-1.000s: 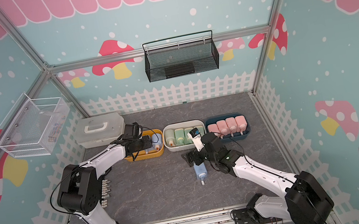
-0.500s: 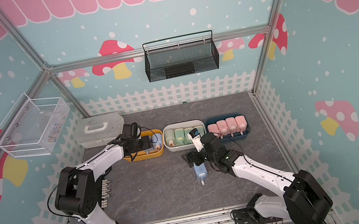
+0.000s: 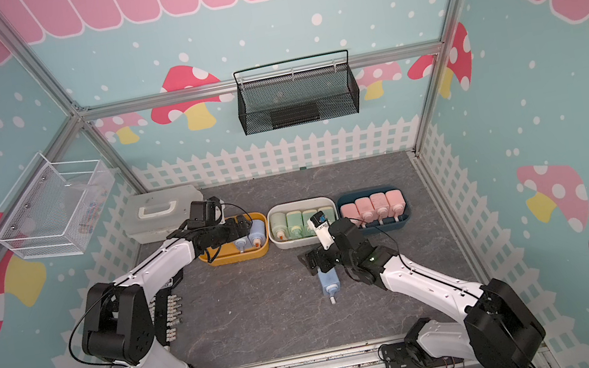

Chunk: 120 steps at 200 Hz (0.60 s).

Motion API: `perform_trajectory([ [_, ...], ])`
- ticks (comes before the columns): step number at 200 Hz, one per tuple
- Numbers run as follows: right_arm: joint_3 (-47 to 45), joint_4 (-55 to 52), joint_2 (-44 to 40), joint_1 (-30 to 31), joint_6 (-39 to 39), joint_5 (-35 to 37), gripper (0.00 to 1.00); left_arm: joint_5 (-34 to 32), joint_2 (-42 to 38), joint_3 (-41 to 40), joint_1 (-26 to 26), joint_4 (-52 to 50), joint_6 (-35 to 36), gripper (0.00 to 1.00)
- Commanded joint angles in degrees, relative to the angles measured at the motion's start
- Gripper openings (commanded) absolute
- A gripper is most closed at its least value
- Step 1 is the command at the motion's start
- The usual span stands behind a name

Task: Place the pencil sharpeners by color into the storage box
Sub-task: Place the pencil sharpener in the storage box.

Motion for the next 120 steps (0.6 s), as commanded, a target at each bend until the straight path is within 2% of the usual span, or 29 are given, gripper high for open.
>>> perform_trajectory([
  [1, 0.85, -0.56, 0.35, 0.38, -0.12, -0.25, 0.99, 5.78, 2.39, -0.28, 0.36, 3.05, -1.78, 0.99],
  [33, 0.51, -0.84, -0.05, 0.32, -0.14, -0.1, 0.99, 8.71, 5.24, 1.19, 0.36, 3.55, -2.58, 0.99],
  [120, 0.43, -1.02, 0.18, 0.38, -0.45, 0.05, 0.99, 9.45, 6.66, 1.55, 0.36, 3.76, -2.86, 0.99],
])
